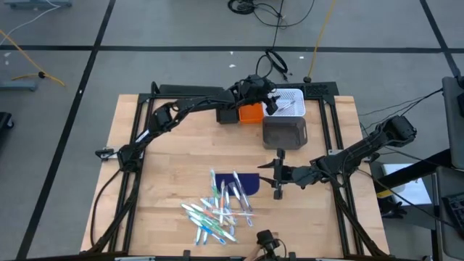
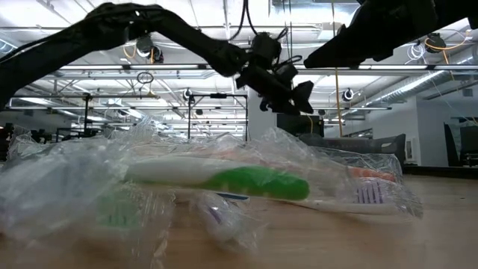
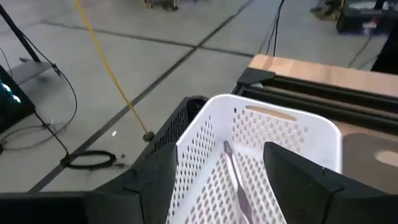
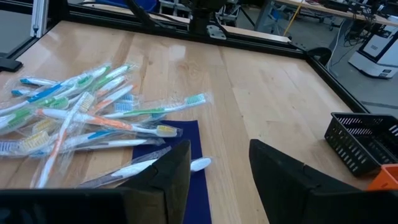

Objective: Pick & Place Toothbrushes
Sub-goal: Put the purple toothbrush into the white bin

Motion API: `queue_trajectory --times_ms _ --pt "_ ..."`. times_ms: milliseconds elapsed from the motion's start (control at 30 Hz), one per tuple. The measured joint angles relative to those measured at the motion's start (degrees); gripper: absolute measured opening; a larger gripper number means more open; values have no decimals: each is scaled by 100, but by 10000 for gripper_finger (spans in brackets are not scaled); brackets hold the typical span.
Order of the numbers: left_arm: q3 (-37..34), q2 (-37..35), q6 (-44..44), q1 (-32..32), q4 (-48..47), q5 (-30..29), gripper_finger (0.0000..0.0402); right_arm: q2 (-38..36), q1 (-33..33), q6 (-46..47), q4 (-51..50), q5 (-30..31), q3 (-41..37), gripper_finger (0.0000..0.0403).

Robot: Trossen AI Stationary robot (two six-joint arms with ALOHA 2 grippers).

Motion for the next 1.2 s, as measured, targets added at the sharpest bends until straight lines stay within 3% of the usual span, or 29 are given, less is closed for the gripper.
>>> queue_trajectory --times_ms 167,333,567,767,933,1200 --pt "2 -610 149 -41 -1458 43 243 0 0 20 -9 0 -2 155" --pt "2 -1177 301 -176 -3780 49 244 0 0 44 -18 0 -2 155" --pt "2 -1502 294 -709 -6115 49 244 0 0 53 -40 -2 -2 155" --pt "-17 -1516 360 -1398 -6766 51 243 0 0 154 -63 -17 -2 155" --pt "-414 -1518 414 -1955 -6775 51 243 0 9 221 -207 -22 -2 155" --pt "-1665 -1509 740 -2656 -5886 51 243 0 11 367 -350 -24 -2 155"
